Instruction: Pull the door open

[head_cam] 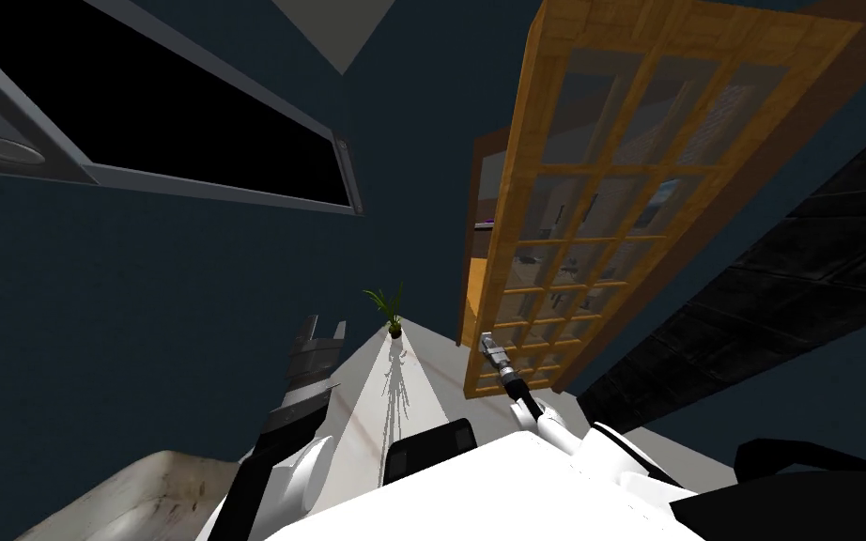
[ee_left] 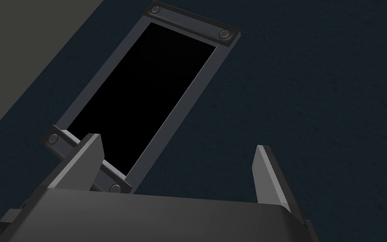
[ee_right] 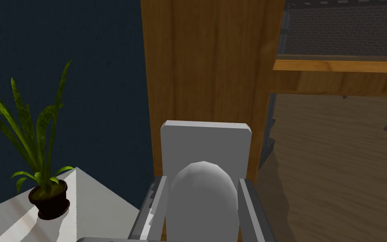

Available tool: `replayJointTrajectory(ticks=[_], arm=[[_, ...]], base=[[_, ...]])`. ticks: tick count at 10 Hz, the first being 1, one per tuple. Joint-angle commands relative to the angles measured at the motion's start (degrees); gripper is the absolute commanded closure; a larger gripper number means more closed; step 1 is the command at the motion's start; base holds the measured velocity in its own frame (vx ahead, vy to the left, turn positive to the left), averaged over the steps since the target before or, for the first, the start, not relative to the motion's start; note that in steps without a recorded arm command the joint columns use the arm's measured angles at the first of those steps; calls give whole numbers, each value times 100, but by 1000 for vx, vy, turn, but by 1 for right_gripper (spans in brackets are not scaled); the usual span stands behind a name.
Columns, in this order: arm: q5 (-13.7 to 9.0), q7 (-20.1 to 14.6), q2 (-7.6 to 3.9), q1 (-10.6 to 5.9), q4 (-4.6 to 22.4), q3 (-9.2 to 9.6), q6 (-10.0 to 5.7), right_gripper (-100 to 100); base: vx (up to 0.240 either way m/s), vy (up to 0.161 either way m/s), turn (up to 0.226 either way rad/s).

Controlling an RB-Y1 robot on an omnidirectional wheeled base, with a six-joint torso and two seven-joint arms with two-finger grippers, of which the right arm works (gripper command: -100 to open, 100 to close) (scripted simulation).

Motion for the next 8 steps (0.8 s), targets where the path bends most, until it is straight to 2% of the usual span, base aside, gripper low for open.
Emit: replayJointTrajectory(ticks=[1, 3, 4, 5, 8], arm=[[80, -118, -45, 62, -57, 124, -66, 100], [176, -266, -120, 111, -85, 271, -147, 100], [142, -199, -114, 142, -184, 219, -58, 100], [214, -330, -200, 249, -187, 334, -199, 100], [318, -539, -357, 391, -177, 498, -466, 100]], base=[[-213, -50, 37], [-231, -67, 48], [-97, -21, 13], [-181, -62, 137], [-235, -72, 139]])
